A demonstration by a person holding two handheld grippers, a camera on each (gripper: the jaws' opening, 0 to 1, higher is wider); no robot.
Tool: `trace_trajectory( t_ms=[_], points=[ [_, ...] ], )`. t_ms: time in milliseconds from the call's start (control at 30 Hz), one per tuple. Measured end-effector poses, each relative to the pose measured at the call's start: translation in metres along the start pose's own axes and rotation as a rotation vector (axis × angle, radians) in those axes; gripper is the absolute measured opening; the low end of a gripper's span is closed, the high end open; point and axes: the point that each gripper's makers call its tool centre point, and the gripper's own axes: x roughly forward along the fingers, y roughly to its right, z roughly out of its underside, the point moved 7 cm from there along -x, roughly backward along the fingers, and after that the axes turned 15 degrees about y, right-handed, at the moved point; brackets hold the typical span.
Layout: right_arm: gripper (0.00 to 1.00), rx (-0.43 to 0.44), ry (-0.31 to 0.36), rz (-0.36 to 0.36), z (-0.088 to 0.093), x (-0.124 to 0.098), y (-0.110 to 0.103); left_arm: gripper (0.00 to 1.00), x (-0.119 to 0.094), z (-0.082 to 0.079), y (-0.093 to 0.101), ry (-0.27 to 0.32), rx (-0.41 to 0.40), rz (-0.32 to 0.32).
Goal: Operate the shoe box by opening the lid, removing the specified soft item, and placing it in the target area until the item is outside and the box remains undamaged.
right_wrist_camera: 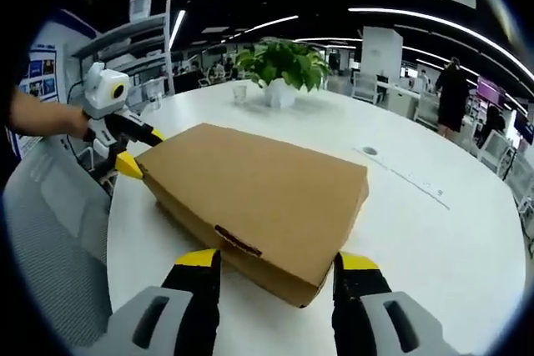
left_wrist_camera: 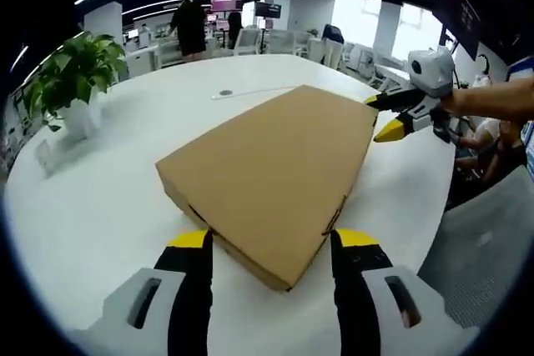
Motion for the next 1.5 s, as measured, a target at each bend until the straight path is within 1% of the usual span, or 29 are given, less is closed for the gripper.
trace_trajectory(
  t_ms=[133, 300, 467, 533, 567, 633, 733, 900, 1133, 1500],
  points=[
    [0.50, 0.016, 0.002, 0.010, -0.001, 0.000, -0.006, 0.58, -0.003, 0.000, -0.007, -0.007, 0.009, 0.026],
    [0.44, 0.012, -0.005, 0.016, -0.001, -0.001, -0.015, 0.58, -0.009, 0.001, -0.016, -0.014, 0.023, 0.059],
    [0.43, 0.017, 0.002, 0.028, -0.001, 0.000, -0.025, 0.58, -0.013, 0.001, -0.024, -0.031, 0.031, 0.072],
    [0.42, 0.021, 0.008, 0.030, -0.001, 0.001, -0.029, 0.56, -0.016, 0.002, -0.026, -0.044, 0.018, 0.063],
    [0.41, 0.020, 0.012, 0.032, -0.001, 0.002, -0.032, 0.55, -0.018, 0.003, -0.028, -0.050, -0.002, 0.048],
    [0.40, 0.011, 0.016, 0.033, -0.001, 0.003, -0.039, 0.55, -0.021, 0.004, -0.031, -0.042, 0.000, 0.034],
    [0.38, -0.005, 0.024, 0.033, -0.001, 0.006, -0.047, 0.52, -0.028, 0.006, -0.036, -0.025, -0.008, -0.008],
    [0.36, 0.004, 0.041, 0.047, -0.001, 0.010, -0.060, 0.48, -0.037, 0.009, -0.043, -0.008, -0.007, -0.053],
    [0.35, 0.027, 0.050, 0.062, -0.004, 0.014, -0.073, 0.47, -0.044, 0.008, -0.050, -0.019, 0.009, -0.055],
    [0.32, 0.029, 0.055, 0.053, -0.007, 0.022, -0.091, 0.47, -0.055, 0.006, -0.065, -0.045, 0.037, -0.024]
  ],
)
